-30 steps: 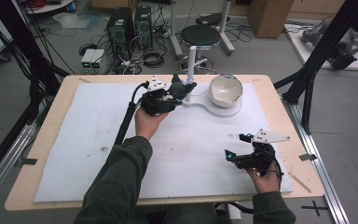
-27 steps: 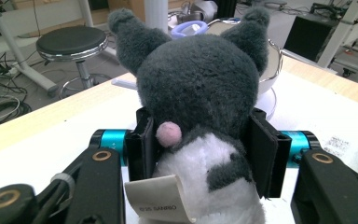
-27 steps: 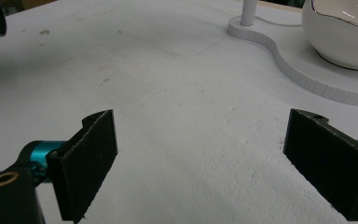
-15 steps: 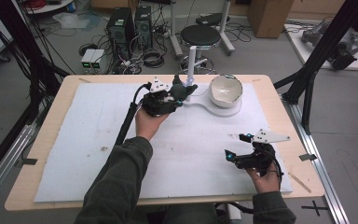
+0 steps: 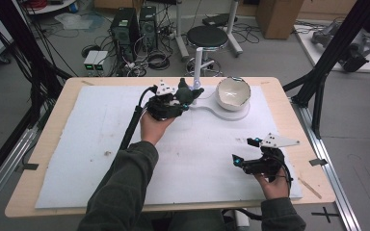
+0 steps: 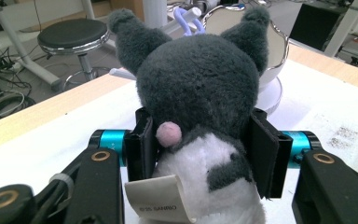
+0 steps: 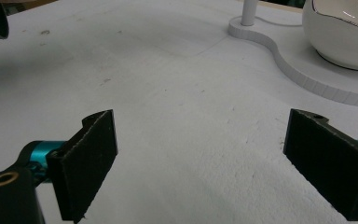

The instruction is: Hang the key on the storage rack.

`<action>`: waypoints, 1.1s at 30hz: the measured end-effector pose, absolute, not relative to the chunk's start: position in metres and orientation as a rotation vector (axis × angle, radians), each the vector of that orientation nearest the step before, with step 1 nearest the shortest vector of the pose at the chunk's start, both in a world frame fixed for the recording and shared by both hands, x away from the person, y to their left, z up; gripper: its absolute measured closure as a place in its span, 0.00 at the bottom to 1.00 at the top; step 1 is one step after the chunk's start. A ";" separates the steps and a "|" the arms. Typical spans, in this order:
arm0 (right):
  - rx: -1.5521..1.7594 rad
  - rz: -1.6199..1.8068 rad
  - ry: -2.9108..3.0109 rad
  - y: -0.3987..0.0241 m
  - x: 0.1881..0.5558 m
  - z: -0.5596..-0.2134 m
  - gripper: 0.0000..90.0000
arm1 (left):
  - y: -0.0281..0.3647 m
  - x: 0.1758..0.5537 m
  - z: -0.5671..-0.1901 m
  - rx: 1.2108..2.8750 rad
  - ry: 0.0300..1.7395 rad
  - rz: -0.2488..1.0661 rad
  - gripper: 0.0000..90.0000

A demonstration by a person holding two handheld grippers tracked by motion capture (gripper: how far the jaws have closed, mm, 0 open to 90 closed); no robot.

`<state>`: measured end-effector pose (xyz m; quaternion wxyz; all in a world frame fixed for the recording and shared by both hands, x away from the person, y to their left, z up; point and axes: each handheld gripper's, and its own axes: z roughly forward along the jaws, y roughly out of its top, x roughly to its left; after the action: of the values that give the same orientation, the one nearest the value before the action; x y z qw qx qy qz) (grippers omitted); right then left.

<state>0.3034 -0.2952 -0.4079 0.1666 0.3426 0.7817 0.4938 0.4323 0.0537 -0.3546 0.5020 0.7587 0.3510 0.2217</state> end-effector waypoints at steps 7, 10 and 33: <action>0.965 1.407 2.225 -0.295 0.304 -0.408 0.10 | 0.052 0.435 -0.357 1.849 0.872 0.536 0.54; 0.973 1.406 2.225 -0.296 0.303 -0.408 0.10 | 0.051 0.436 -0.359 1.858 0.876 0.537 0.54; 0.969 1.410 2.223 -0.296 0.303 -0.408 0.10 | 0.049 0.438 -0.364 1.876 0.893 0.529 0.51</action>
<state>0.3030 -0.2963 -0.4081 0.1675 0.3407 0.7813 0.4954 0.4377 0.0485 -0.3636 0.4785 0.7682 0.3660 0.2168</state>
